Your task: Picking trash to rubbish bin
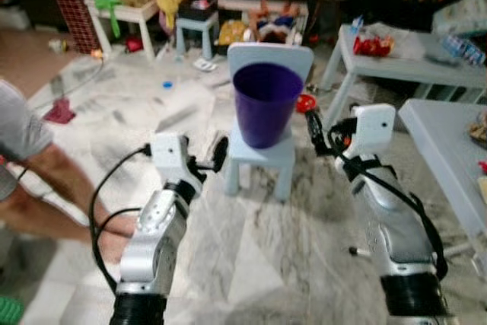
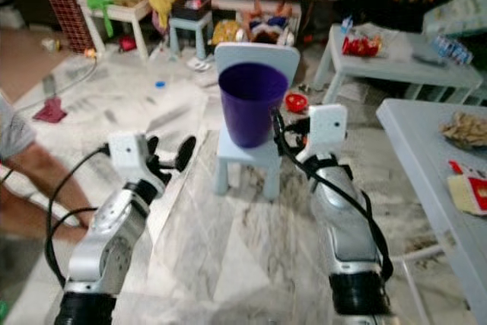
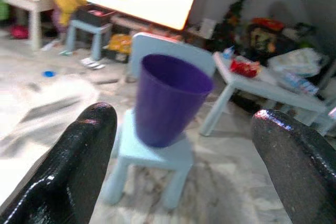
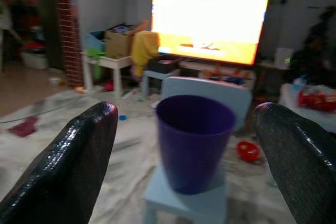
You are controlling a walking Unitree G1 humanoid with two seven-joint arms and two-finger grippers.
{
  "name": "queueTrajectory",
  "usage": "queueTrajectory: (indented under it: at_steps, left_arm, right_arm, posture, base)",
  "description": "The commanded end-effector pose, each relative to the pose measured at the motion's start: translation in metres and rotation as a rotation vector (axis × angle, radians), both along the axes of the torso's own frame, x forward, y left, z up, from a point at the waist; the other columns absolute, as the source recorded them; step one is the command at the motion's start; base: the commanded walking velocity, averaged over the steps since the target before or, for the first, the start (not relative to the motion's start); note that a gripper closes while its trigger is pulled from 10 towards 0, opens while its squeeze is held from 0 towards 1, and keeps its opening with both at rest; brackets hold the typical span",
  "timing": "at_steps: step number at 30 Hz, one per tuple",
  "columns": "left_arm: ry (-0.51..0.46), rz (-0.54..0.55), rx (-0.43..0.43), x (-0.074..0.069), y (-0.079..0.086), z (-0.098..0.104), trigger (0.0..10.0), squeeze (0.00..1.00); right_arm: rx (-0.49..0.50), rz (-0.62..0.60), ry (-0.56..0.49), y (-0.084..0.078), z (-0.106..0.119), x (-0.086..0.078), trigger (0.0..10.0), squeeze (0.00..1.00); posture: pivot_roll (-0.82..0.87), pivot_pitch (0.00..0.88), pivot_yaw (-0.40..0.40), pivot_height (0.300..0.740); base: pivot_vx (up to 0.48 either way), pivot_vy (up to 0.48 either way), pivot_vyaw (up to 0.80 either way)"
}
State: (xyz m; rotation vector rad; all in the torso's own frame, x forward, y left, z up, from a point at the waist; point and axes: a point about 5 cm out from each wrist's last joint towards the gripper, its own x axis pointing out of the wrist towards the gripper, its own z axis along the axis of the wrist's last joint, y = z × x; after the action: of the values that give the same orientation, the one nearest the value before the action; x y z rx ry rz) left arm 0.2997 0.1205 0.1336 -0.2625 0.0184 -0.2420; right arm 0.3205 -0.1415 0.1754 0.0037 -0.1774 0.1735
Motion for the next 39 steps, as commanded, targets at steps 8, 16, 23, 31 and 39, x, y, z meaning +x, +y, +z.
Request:
queueTrajectory:
  at_steps: [8,16,23,31,39]
  left_arm:
    - [0.002,-0.030,0.001,-0.0001,-0.0076,0.0004,10.0,0.00]
    - [0.001,-0.031,0.007,0.0004,-0.0070,0.0003,10.0,0.00]
    - [-0.006,-0.029,0.012,0.0005,-0.0059,0.0007,10.0,0.00]
    - [-0.013,-0.014,0.008,0.0014,-0.0036,0.0022,10.0,0.00]
    - [-0.009,-0.013,0.004,0.0012,-0.0035,0.0010,10.0,0.00]
  right_arm:
    - [-0.002,-0.016,0.018,-0.0061,-0.0030,-0.0009,10.0,0.00]
    - [-0.001,-0.012,0.017,-0.0051,-0.0029,0.0009,10.0,0.00]
    - [0.001,-0.011,0.018,-0.0045,-0.0033,0.0014,10.0,0.00]
    - [-0.003,-0.012,0.024,-0.0037,-0.0042,0.0015,10.0,0.00]
    - [-0.004,-0.014,0.028,-0.0041,-0.0051,0.0007,10.0,0.00]
  posture:
    - [-0.03,0.032,-0.048,0.740]
    - [-0.02,0.026,-0.049,0.740]
    - [-0.02,0.023,-0.046,0.740]
    - [-0.03,0.029,-0.043,0.740]
    - [-0.03,0.033,-0.041,0.740]
  base:
    - [-0.337,0.000,0.00]
    - [-0.336,0.000,0.00]
    - [-0.182,0.000,0.00]
    - [0.000,0.000,-0.51]
    - [0.000,0.000,-0.80]
